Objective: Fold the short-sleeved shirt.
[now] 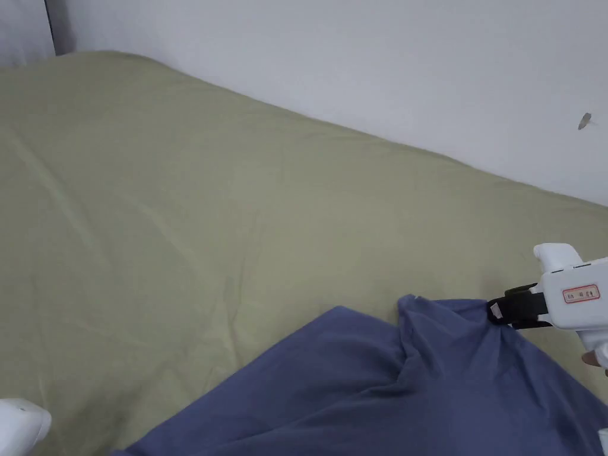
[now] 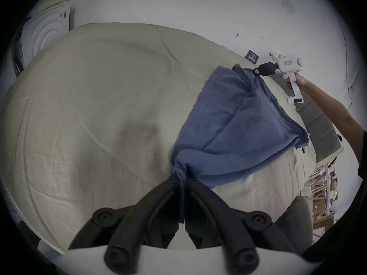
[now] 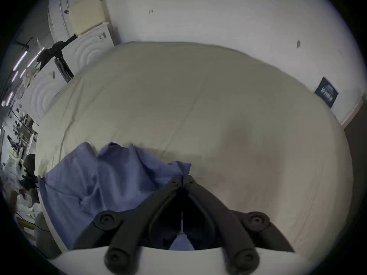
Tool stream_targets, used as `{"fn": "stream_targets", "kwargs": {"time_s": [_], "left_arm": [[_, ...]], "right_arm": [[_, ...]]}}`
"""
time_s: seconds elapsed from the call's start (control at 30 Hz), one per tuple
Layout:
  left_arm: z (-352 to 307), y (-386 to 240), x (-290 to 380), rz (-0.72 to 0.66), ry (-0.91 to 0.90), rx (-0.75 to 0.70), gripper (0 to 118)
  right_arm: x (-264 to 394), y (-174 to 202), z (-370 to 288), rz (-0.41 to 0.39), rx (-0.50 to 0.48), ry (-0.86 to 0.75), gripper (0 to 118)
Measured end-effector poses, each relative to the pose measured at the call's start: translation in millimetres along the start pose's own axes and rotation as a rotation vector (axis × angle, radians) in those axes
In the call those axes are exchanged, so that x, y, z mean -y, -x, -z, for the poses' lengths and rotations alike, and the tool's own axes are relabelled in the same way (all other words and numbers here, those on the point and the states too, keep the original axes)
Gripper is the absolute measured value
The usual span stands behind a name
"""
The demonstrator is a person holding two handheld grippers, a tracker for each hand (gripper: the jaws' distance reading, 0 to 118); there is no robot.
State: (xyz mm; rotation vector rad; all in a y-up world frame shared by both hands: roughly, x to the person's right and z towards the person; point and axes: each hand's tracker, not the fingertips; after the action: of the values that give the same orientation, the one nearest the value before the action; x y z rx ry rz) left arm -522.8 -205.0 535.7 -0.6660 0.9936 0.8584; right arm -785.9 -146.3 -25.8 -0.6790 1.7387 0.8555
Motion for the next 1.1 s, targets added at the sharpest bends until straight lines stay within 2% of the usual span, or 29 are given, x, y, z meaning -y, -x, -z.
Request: {"fn": "stream_targets", "kwargs": {"time_s": [0.03,0.1,0.13,0.23,0.27,0.37,0.4,0.5,0.53,0.57,0.63,0.67,0.77,0.8,0.83,0.9,1.03,1.1], "left_arm": [[-5,-1,-1,-0.001,-0.026,-0.009,5],[-17,0,-8,-0.013,-0.063,0.010,5],[-26,0,-13,-0.025,-0.108,0.009,4],[-52,1,-34,-0.004,-0.170,0.043,4],[-59,-1,-44,0.022,-0.189,0.039,4],[-78,-11,-82,0.106,-0.250,0.018,4],[-84,-16,-96,0.125,-0.289,-0.008,3],[-99,-20,-153,0.158,-0.346,-0.025,3],[-103,-21,-172,0.158,-0.353,-0.015,3],[-108,-24,-197,0.169,-0.384,-0.029,3],[-118,-51,-237,0.206,-0.413,-0.077,3],[-120,-58,-259,0.216,-0.401,-0.090,3],[-124,-69,-311,0.246,-0.402,-0.140,3],[-126,-73,-321,0.260,-0.435,-0.191,3],[-126,-79,-336,0.265,-0.440,-0.196,3],[-125,-89,-359,0.247,-0.495,-0.242,3],[-129,-94,-412,0.239,-0.569,-0.233,3],[-134,-103,-435,0.246,-0.610,-0.280,3]], "right_arm": [[-1,5,-15,-0.003,-0.010,-0.045,0],[-5,11,-49,0.045,-0.065,-0.133,0],[-1,2,-57,0.164,0.064,-0.184,0],[-8,9,-111,0.147,0.087,-0.293,0],[-10,10,-129,0.181,0.133,-0.337,0],[-21,10,-181,0.203,0.178,-0.464,0],[-25,9,-202,0.267,0.267,-0.500,0],[-44,8,-244,0.236,0.378,-0.481,0],[-63,4,-242,0.185,0.341,-0.470,0],[-73,0,-253,0.193,0.356,-0.464,0],[-94,-5,-270,0.190,0.458,-0.430,0],[-83,35,-301,0.156,0.539,-0.483,0],[-98,50,-340,0.175,0.601,-0.558,0],[-124,-10,-325,0.207,0.565,-0.534,0],[-135,-22,-330,0.203,0.600,-0.566,0],[-151,-27,-340,0.214,0.624,-0.579,0],[-183,-46,-354,0.207,0.666,-0.661,0],[-183,-30,-371,0.168,0.701,-0.731,0]]}}
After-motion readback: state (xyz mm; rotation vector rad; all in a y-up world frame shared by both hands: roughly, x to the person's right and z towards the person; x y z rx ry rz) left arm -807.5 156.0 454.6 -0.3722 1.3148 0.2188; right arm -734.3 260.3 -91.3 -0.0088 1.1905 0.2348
